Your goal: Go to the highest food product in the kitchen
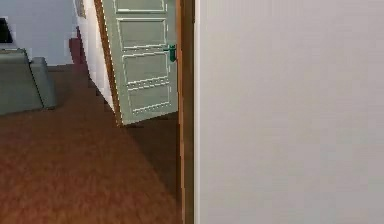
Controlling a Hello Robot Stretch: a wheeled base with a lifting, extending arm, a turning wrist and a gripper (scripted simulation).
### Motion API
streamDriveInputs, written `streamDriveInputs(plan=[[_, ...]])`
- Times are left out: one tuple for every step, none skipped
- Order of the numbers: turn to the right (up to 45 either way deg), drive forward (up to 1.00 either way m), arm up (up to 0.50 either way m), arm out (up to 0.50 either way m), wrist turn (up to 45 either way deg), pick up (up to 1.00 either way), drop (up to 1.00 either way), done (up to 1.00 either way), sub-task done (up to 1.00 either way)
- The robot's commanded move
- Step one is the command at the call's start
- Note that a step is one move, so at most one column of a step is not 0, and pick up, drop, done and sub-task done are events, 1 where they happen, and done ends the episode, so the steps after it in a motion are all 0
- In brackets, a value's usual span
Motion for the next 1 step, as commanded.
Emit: streamDriveInputs(plan=[[-33.0,0.00,0.00,0.00,0.0,0.00,0.00,0.00,0.00]])
